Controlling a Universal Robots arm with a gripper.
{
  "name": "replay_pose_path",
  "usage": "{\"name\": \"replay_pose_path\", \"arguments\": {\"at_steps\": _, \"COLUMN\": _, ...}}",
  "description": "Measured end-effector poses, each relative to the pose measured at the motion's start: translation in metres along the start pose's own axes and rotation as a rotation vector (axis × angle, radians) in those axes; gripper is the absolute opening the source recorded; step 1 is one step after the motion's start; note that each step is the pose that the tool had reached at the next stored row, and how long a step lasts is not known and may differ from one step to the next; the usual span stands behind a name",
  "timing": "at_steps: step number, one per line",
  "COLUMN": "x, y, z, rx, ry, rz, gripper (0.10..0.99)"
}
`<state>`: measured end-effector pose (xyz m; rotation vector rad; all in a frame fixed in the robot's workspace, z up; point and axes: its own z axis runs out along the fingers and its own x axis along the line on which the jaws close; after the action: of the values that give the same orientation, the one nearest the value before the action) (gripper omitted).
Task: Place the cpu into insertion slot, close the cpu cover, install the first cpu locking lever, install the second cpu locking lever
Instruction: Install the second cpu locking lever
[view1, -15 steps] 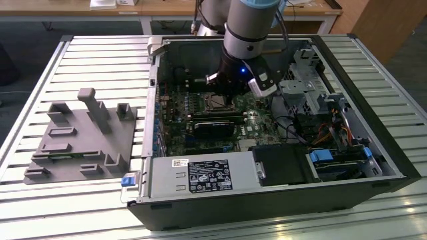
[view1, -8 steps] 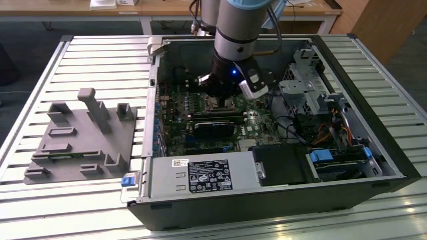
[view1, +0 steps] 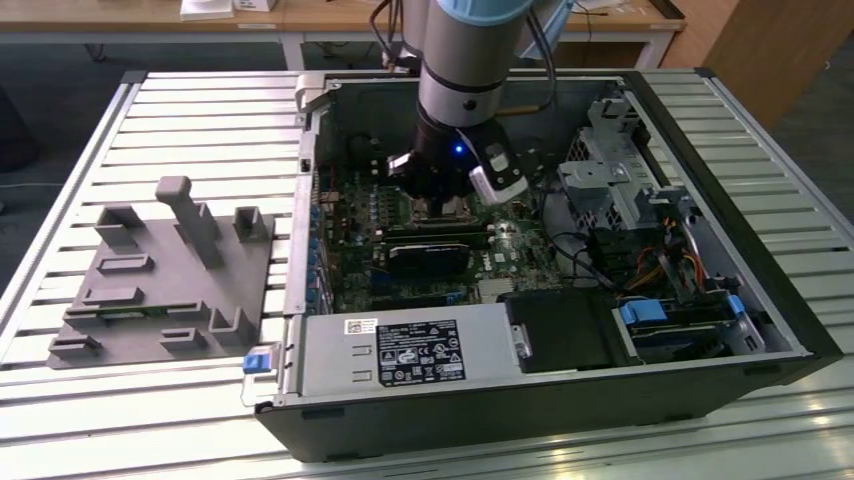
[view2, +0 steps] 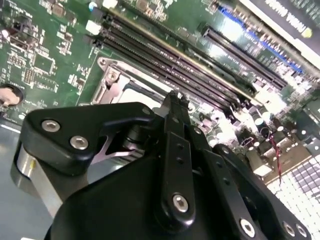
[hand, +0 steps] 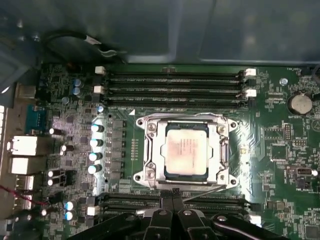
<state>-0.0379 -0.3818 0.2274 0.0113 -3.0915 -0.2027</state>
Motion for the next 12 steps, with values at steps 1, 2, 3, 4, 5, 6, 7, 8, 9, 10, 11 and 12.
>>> {"name": "replay_pose_path", "arguments": {"at_steps": 1, "x": 0.0002, "y": -0.0017, "z": -0.0001, "rx": -0.003, "ry": 0.0, "rz": 0.0, "gripper": 0.106}}
{"name": "replay_pose_path", "arguments": {"at_steps": 2, "x": 0.0007, "y": -0.0026, "z": -0.0002, "rx": -0.005, "ry": -0.0001, "rz": 0.0, "gripper": 0.106}}
{"name": "replay_pose_path", "arguments": {"at_steps": 3, "x": 0.0017, "y": -0.0035, "z": -0.0002, "rx": -0.007, "ry": -0.0001, "rz": 0.0, "gripper": 0.106}}
{"name": "replay_pose_path", "arguments": {"at_steps": 4, "x": 0.003, "y": -0.0044, "z": -0.0003, "rx": -0.01, "ry": 0.0, "rz": 0.0, "gripper": 0.106}}
{"name": "replay_pose_path", "arguments": {"at_steps": 5, "x": 0.0034, "y": -0.0051, "z": -0.0003, "rx": -0.012, "ry": 0.0, "rz": -0.001, "gripper": 0.106}}
{"name": "replay_pose_path", "arguments": {"at_steps": 6, "x": 0.0039, "y": -0.0056, "z": -0.0002, "rx": -0.013, "ry": -0.0001, "rz": -0.001, "gripper": 0.106}}
{"name": "replay_pose_path", "arguments": {"at_steps": 7, "x": 0.0053, "y": -0.0059, "z": -0.0001, "rx": -0.013, "ry": 0.0, "rz": -0.001, "gripper": 0.106}}
{"name": "replay_pose_path", "arguments": {"at_steps": 8, "x": 0.0075, "y": -0.006, "z": 0.0003, "rx": -0.014, "ry": -0.0001, "rz": -0.001, "gripper": 0.106}}
{"name": "replay_pose_path", "arguments": {"at_steps": 9, "x": 0.0099, "y": -0.0061, "z": 0.0008, "rx": -0.015, "ry": -0.0001, "rz": -0.001, "gripper": 0.106}}
{"name": "replay_pose_path", "arguments": {"at_steps": 10, "x": 0.0115, "y": -0.0063, "z": 0.0013, "rx": -0.015, "ry": -0.0001, "rz": -0.001, "gripper": 0.106}}
{"name": "replay_pose_path", "arguments": {"at_steps": 11, "x": 0.0128, "y": -0.0065, "z": 0.0021, "rx": -0.015, "ry": -0.0001, "rz": -0.001, "gripper": 0.106}}
{"name": "replay_pose_path", "arguments": {"at_steps": 12, "x": 0.0139, "y": -0.0067, "z": 0.0034, "rx": -0.015, "ry": -0.0001, "rz": -0.001, "gripper": 0.106}}
